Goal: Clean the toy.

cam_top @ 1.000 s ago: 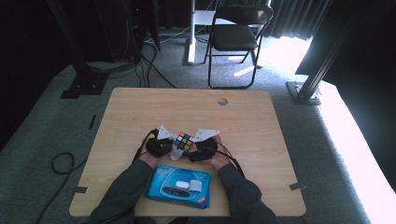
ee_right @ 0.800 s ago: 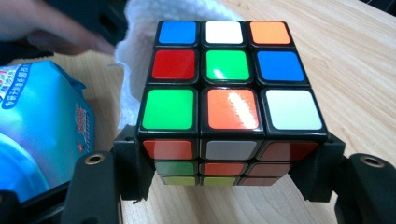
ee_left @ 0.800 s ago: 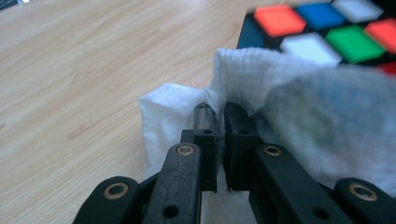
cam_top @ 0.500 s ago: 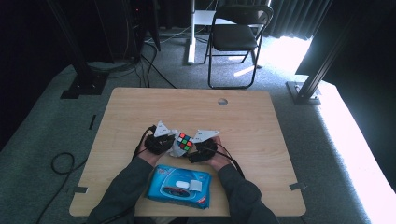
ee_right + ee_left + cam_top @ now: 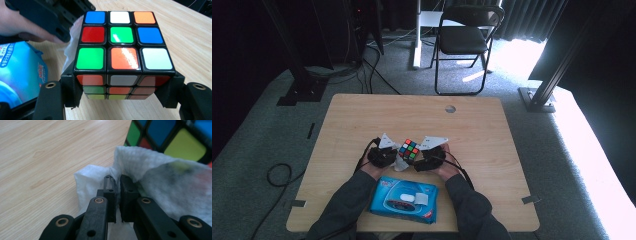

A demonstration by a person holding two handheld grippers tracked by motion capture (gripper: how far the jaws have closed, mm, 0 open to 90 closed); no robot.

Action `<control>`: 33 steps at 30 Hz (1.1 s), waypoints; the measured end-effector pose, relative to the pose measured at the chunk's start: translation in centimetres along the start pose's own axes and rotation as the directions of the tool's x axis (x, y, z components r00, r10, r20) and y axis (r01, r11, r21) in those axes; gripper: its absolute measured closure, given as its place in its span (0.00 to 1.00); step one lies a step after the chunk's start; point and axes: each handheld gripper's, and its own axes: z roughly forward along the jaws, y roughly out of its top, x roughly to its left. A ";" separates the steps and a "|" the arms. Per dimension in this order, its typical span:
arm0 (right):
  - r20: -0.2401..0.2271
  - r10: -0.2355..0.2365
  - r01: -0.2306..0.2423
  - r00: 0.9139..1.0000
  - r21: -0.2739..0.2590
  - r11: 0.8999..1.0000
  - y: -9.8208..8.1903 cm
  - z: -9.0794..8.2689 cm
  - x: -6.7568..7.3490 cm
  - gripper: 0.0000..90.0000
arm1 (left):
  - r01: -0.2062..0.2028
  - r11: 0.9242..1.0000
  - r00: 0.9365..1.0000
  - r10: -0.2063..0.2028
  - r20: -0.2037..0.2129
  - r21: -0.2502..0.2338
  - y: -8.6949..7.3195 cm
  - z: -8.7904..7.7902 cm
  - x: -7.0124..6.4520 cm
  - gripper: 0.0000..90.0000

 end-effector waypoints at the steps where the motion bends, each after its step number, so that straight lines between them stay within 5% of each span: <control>1: 0.002 0.001 -0.001 1.000 -0.001 1.000 0.1 0.0 0.0 0.38 | 0.001 1.000 1.000 -0.001 -0.001 0.000 0.0 0.0 0.0 0.94; 8: 0.014 0.014 -0.014 1.000 -0.011 1.000 0.5 0.0 -0.2 0.38 | -0.017 1.000 1.000 0.017 -0.001 0.020 -0.3 0.2 -0.1 0.94; 12: 0.011 0.019 -0.019 1.000 -0.010 1.000 0.6 0.1 -0.2 0.38 | -0.005 1.000 1.000 0.005 0.015 0.001 -0.5 0.1 0.0 0.94; 25: 0.036 0.078 -0.076 0.996 -0.057 0.995 1.0 -0.2 -0.9 0.38 | -0.059 0.997 0.996 0.062 0.066 -0.041 0.4 -0.4 -1.3 0.94; 33: 0.045 0.103 -0.100 0.994 -0.078 0.992 1.2 -0.4 -1.1 0.38 | -0.135 0.988 0.984 0.142 0.108 -0.068 0.6 -0.7 -2.2 0.94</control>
